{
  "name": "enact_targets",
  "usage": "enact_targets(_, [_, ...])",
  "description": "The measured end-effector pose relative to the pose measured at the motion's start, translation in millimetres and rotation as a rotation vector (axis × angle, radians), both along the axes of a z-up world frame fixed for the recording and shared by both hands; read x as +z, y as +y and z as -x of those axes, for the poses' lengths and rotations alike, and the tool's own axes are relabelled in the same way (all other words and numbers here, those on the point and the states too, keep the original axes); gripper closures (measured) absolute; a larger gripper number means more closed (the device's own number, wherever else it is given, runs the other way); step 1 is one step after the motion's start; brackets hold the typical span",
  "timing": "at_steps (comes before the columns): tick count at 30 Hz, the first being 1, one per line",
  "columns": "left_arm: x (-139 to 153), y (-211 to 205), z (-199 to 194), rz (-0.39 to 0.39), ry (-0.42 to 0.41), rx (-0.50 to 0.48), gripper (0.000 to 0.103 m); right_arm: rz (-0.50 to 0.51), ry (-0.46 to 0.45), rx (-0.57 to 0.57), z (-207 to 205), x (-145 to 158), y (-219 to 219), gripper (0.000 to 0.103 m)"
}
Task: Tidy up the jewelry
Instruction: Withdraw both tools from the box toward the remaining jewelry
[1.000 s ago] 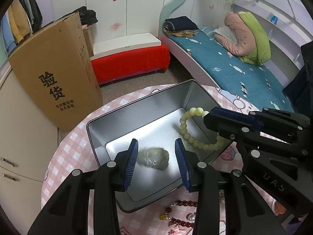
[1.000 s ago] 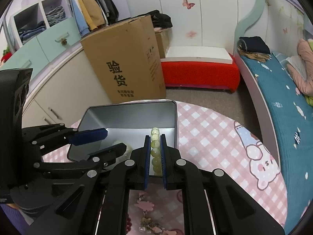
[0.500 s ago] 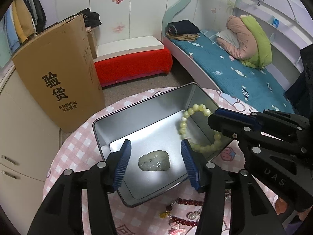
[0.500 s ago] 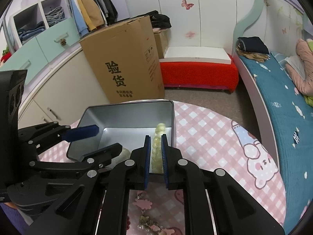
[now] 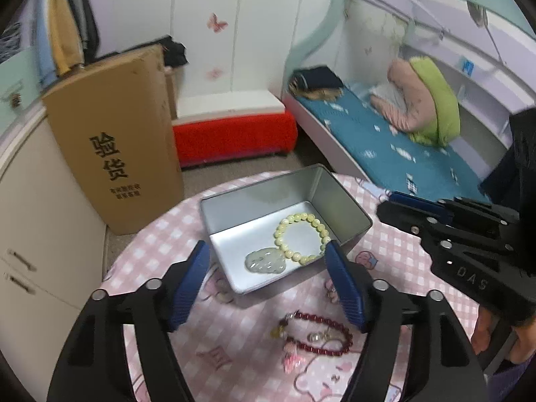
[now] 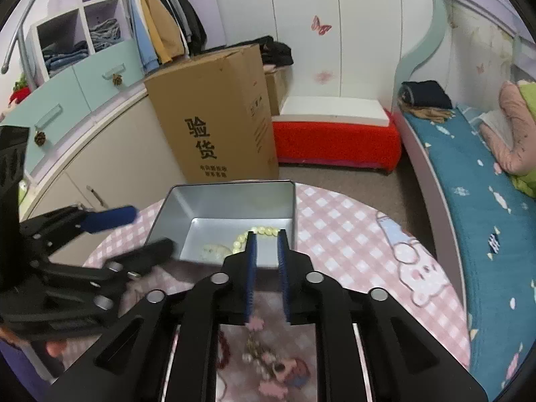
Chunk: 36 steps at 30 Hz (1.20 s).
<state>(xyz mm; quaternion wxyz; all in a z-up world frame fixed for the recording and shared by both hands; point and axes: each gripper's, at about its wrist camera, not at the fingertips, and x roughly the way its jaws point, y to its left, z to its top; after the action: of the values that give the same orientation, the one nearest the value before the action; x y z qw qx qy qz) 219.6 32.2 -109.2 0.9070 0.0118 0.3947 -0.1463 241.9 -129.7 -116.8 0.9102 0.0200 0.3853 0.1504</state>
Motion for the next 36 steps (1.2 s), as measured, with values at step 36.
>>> enact_targets(36, [-91, -9, 65, -0.073, 0.092, 0.11, 0.027, -0.004, 0.118, -0.087, 99, -76, -51, 0.036])
